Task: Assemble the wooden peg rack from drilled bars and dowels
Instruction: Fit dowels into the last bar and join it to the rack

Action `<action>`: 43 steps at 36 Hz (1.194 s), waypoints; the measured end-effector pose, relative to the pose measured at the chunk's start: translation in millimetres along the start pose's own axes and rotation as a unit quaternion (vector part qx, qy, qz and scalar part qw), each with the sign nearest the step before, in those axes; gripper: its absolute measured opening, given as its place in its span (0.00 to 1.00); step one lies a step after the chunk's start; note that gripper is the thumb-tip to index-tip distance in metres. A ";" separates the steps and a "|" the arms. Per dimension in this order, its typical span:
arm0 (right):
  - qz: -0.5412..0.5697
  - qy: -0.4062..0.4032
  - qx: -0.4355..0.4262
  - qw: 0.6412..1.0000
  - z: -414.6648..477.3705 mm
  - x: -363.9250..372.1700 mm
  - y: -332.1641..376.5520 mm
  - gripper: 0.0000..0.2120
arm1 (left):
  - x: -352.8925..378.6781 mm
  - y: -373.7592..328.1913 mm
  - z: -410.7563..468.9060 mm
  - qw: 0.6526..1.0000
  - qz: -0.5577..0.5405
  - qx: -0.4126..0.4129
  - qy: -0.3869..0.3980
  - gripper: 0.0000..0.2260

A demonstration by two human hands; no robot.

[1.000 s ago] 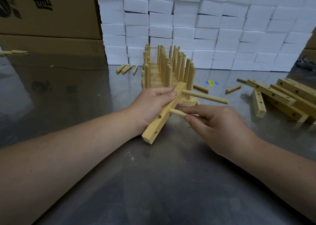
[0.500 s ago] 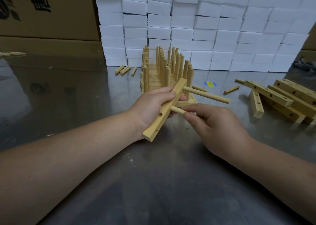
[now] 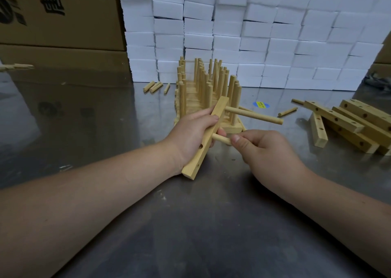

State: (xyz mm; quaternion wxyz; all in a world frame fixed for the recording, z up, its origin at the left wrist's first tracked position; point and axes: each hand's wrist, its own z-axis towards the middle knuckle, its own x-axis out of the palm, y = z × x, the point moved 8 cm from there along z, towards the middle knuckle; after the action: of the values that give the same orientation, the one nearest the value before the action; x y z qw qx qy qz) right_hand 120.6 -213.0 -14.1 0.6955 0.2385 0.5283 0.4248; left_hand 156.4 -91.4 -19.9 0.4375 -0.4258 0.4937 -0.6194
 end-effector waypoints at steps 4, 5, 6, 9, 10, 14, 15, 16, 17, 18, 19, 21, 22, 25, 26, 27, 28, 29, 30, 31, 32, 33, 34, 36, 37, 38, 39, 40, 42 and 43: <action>0.051 0.001 -0.001 0.999 -1.5 -0.4 2.0 0.16 | 0.8 -1.5 -0.6 1.000 0.014 0.005 -0.002 0.11; 0.063 0.000 -0.003 0.998 -2.1 -1.2 2.8 0.16 | 0.2 -1.1 -0.4 1.000 0.014 0.003 -0.004 0.11; 0.072 -0.004 -0.005 0.997 -2.6 -2.5 3.3 0.16 | -0.7 0.0 0.0 1.000 0.010 -0.002 -0.008 0.11; 0.076 -0.029 -0.012 0.997 -3.8 -8.3 3.9 0.19 | -3.4 2.4 1.7 1.000 -0.012 -0.012 -0.020 0.10; 0.079 -0.040 -0.010 0.996 -3.6 -10.4 3.0 0.21 | -4.0 2.8 2.1 0.999 -0.017 -0.013 -0.024 0.10; 0.130 -0.090 0.023 0.987 -1.3 -21.4 -7.4 0.21 | -7.5 4.2 2.9 0.996 -0.069 -0.030 -0.049 0.11; 0.141 -0.106 0.029 0.984 -0.7 -25.7 -9.5 0.21 | -8.7 4.6 2.9 0.995 -0.081 -0.034 -0.056 0.11; 0.149 -0.122 0.033 0.981 -0.1 -30.5 -11.6 0.20 | -9.6 4.9 2.9 0.994 -0.088 -0.036 -0.061 0.11; 0.151 -0.138 0.037 0.978 0.1 -35.4 -13.5 0.19 | -10.5 5.2 2.8 0.993 -0.092 -0.039 -0.067 0.11; 0.150 -0.155 0.042 0.976 0.3 -39.8 -14.9 0.17 | -11.4 5.9 2.8 0.992 -0.094 -0.041 -0.071 0.11; 0.147 -0.170 0.050 0.973 0.8 -43.8 -17.1 0.15 | -11.9 6.3 2.8 0.992 -0.095 -0.043 -0.075 0.11; 0.140 -0.196 0.083 0.967 3.8 -50.0 -25.5 0.11 | -13.8 8.0 2.9 0.990 -0.102 -0.049 -0.084 0.11; 0.140 -0.209 0.103 0.962 6.2 -52.4 -31.5 0.10 | -14.7 9.1 3.4 0.989 -0.104 -0.052 -0.087 0.11; 0.112 -0.231 0.146 0.955 14.3 -57.5 -47.7 0.08 | -15.7 11.7 4.4 0.989 -0.104 -0.059 -0.087 0.11; 0.101 -0.234 0.156 0.954 16.3 -58.3 -52.2 0.07 | -16.0 12.2 4.8 0.989 -0.106 -0.060 -0.087 0.12; 0.093 -0.236 0.168 0.953 17.5 -58.7 -56.5 0.07 | -16.4 12.6 4.8 0.988 -0.108 -0.060 -0.089 0.11; 0.086 -0.239 0.179 0.951 18.5 -58.7 -60.6 0.08 | -16.8 12.9 4.9 0.988 -0.111 -0.062 -0.092 0.11; 0.080 -0.240 0.188 0.949 19.7 -58.5 -63.9 0.08 | -17.0 12.9 4.8 0.987 -0.114 -0.063 -0.095 0.11; 0.072 -0.241 0.196 0.948 21.3 -58.2 -66.6 0.09 | -17.1 12.8 4.9 0.986 -0.117 -0.064 -0.097 0.11; 0.063 -0.241 0.201 0.947 23.7 -58.4 -68.9 0.09 | -16.9 12.4 4.8 0.986 -0.120 -0.064 -0.097 0.10; 0.053 -0.238 0.205 0.948 27.3 -58.8 -70.6 0.11 | -16.7 12.1 4.8 0.986 -0.122 -0.064 -0.097 0.10; 0.037 -0.232 0.204 0.951 31.9 -59.3 -71.9 0.13 | -16.5 11.7 4.7 0.986 -0.124 -0.064 -0.097 0.10; 0.007 -0.220 0.196 0.956 38.3 -60.2 -71.6 0.15 | -16.3 11.4 4.9 0.985 -0.125 -0.063 -0.096 0.11; -0.087 -0.186 0.160 0.966 55.3 -62.0 -64.9 0.18 | -15.9 11.3 4.6 0.986 -0.125 -0.063 -0.094 0.11; -0.135 -0.169 0.139 0.966 65.6 -62.3 -60.5 0.19 | -16.0 11.2 4.5 0.986 -0.121 -0.063 -0.093 0.11; -0.181 -0.152 0.121 0.964 76.5 -61.6 -57.0 0.20 | -16.3 11.2 4.7 0.987 -0.117 -0.062 -0.092 0.11; -0.229 -0.134 0.108 0.958 87.4 -59.7 -54.9 0.20 | -16.8 11.2 4.7 0.987 -0.113 -0.061 -0.093 0.12; -0.283 -0.112 0.098 0.947 97.9 -56.3 -54.1 0.20 | -17.3 11.2 5.1 0.988 -0.112 -0.059 -0.093 0.12; -0.394 -0.055 0.090 0.913 115.2 -45.0 -56.2 0.20 | -17.6 11.9 6.1 0.988 -0.113 -0.057 -0.090 0.12; -0.431 -0.025 0.096 0.897 121.0 -38.7 -59.7 0.20 | -17.5 12.4 6.5 0.988 -0.115 -0.058 -0.088 0.13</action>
State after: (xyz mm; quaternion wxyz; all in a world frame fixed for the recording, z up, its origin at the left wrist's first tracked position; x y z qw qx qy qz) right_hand 251.1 -262.8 -0.4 0.7969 0.0633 0.6003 0.0240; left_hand 168.6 -77.7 -32.8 0.3795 -0.5573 0.4363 -0.5959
